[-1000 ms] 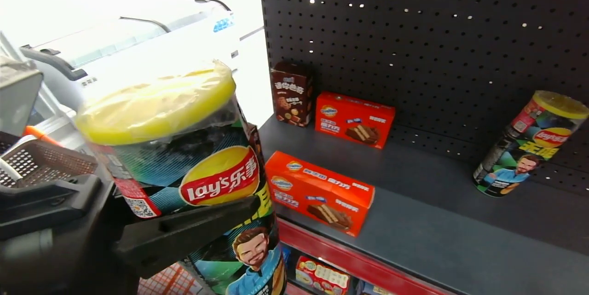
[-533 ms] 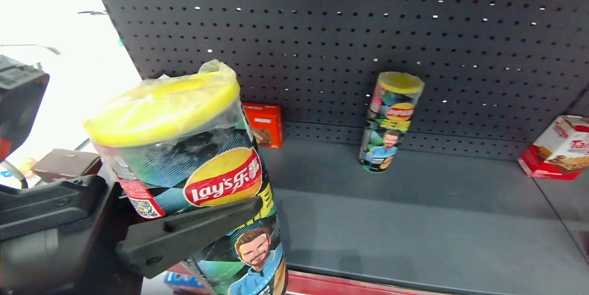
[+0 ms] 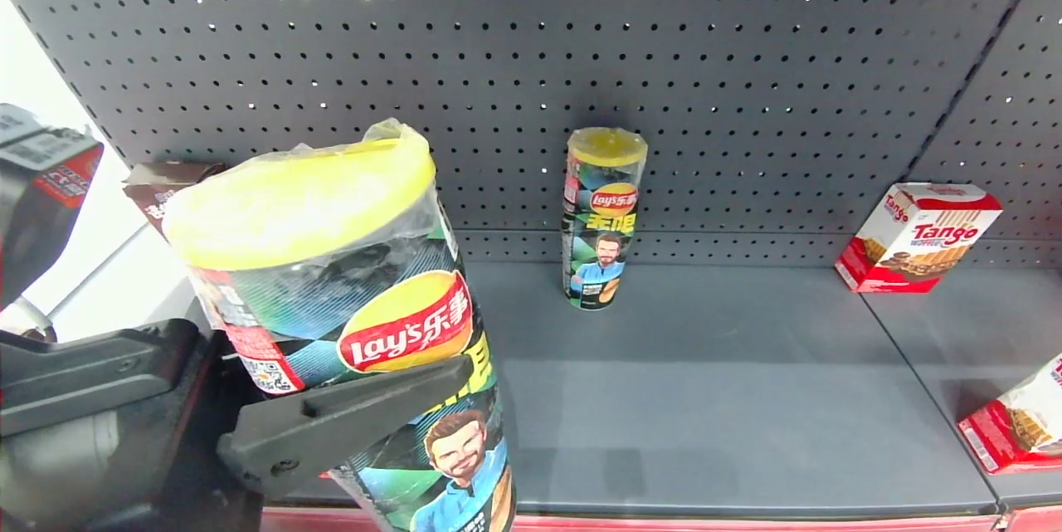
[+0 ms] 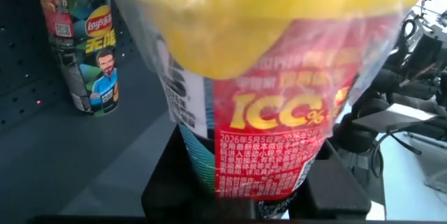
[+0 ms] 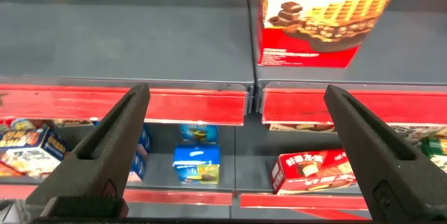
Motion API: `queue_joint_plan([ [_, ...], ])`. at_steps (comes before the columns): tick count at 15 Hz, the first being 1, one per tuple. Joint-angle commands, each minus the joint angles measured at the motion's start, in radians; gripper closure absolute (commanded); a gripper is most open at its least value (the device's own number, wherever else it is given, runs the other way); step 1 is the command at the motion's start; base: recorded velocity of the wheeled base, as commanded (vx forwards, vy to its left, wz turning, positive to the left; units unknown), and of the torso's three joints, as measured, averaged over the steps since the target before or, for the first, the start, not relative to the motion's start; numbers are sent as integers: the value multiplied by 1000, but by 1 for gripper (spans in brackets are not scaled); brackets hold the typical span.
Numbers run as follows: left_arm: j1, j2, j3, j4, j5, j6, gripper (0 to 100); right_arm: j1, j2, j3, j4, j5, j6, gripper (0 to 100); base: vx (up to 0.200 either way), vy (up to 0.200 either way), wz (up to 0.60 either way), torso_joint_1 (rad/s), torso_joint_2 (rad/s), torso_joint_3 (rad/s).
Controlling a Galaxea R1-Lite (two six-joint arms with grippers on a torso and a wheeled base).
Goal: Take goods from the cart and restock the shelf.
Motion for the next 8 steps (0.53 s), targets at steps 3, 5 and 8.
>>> queue_joint_plan([
  [3,2,1,0,0,0,0,100,0,2,0,0,0,-1,0,0,0,0,0,0,0],
  [5,13,1,2,1,1,0,100,0,2,0,0,0,-1,0,0,0,0,0,0,0],
  [8,33,-4,0,0,-2,0,100,0,2,0,0,1,-1,0,0,0,0,0,0,0],
])
